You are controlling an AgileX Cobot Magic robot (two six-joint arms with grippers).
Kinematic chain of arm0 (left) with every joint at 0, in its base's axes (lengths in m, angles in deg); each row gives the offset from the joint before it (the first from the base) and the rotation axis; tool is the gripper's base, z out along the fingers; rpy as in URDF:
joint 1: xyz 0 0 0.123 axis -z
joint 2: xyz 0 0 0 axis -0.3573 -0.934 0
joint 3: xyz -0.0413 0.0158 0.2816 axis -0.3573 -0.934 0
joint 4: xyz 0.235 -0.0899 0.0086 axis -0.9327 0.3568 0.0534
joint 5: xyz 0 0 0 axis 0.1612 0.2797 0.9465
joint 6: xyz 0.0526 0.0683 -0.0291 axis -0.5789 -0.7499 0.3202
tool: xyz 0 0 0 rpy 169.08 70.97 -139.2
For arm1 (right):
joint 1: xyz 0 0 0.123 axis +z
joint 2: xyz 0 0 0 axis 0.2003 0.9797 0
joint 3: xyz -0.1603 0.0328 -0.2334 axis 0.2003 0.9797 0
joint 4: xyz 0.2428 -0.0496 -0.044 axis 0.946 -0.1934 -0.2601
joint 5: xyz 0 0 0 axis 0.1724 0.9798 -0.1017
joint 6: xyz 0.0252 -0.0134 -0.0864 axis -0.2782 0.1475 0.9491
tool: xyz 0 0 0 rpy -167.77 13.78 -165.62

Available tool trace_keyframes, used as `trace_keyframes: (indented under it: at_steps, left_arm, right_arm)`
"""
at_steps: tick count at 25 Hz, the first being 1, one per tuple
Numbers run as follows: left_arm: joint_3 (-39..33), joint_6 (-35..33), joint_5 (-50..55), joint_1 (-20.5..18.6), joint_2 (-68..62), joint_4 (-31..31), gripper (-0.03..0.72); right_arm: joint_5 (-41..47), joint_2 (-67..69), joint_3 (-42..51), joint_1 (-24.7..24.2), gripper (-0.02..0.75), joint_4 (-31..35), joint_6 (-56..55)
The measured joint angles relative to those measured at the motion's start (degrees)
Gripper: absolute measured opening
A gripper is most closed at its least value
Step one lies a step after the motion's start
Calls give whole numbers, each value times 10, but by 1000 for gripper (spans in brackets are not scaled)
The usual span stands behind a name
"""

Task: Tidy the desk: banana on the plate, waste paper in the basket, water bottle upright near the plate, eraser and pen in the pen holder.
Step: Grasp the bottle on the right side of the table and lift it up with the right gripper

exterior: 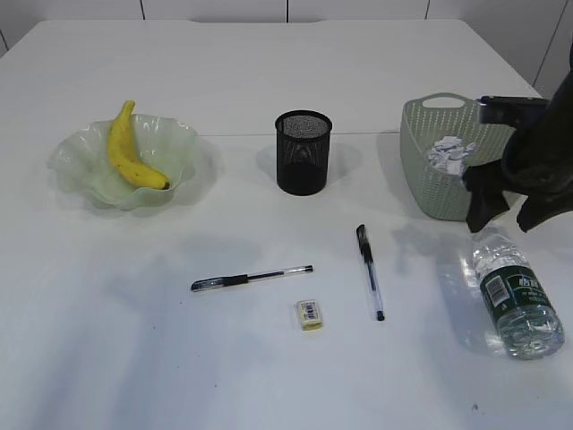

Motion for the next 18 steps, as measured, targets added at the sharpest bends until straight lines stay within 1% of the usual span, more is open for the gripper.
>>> trace_keyframes:
  at_steps: [18]
  left_arm:
    - [0,0,0,0,0,3,424]
  right_arm:
    - [-12,64,-4,0,555,-9,-1]
